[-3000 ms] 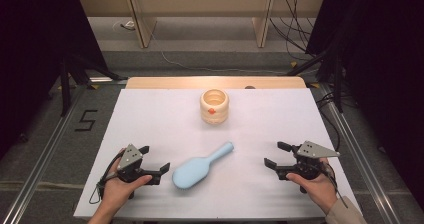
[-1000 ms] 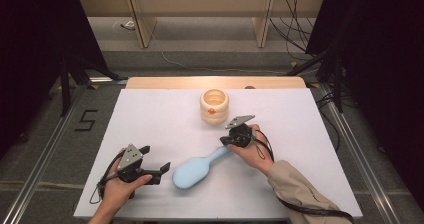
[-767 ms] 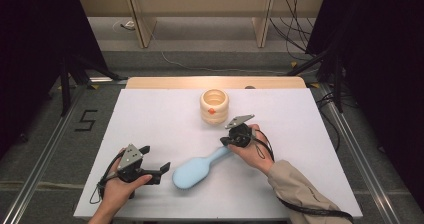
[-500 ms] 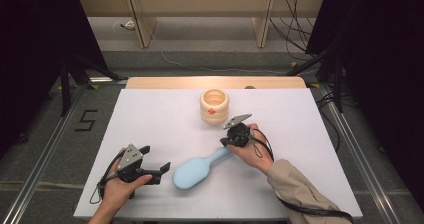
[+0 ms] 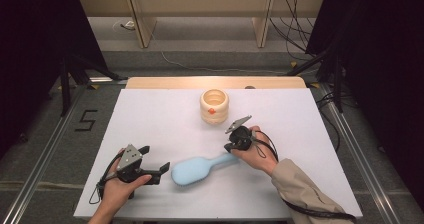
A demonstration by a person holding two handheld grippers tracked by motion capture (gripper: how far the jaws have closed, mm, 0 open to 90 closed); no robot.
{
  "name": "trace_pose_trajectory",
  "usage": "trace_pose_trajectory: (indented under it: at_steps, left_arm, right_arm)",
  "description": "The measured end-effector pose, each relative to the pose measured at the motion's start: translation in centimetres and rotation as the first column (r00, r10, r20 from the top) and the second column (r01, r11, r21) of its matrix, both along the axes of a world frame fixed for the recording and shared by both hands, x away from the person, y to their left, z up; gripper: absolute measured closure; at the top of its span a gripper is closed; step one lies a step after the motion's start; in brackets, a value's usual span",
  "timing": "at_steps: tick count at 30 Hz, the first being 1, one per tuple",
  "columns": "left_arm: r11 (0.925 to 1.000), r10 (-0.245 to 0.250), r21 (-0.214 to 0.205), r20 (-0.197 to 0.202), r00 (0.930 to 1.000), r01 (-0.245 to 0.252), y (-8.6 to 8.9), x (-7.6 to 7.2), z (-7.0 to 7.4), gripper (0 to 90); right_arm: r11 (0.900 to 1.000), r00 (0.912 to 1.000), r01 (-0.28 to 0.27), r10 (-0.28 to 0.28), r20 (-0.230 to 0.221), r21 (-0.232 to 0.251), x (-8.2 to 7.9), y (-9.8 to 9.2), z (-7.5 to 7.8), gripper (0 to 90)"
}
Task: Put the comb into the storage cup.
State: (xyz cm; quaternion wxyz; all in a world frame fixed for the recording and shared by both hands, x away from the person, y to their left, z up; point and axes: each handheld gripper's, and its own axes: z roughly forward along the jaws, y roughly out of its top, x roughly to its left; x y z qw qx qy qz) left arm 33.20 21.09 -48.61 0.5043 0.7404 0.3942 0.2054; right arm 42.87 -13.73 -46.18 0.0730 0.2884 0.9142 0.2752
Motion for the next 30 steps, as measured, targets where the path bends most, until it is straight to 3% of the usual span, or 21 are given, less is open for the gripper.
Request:
trace_pose_trajectory:
  at_steps: [10,16,30]
  left_arm:
    - [0.9999,0.011,-0.008,0.001,0.9999,-0.011,0.2,0.0,0.0,3.6]
    - [0.9999,0.013,-0.009,-0.001,0.9999,-0.013,0.2,0.0,0.0,3.8]
    - [0.9999,0.014,-0.009,-0.001,0.9999,-0.014,0.2,0.0,0.0,3.9]
  right_arm:
    - [0.9985,0.9986,-0.047,0.047,-0.026,-0.029,-2.7,-0.8,0.0,90.0]
    - [0.9979,0.9977,-0.058,0.057,-0.036,-0.030,-5.2,-1.8,-0.2,90.0]
    - [0.9969,0.9962,-0.076,0.075,-0.045,-0.024,-6.2,-2.2,-0.3,90.0]
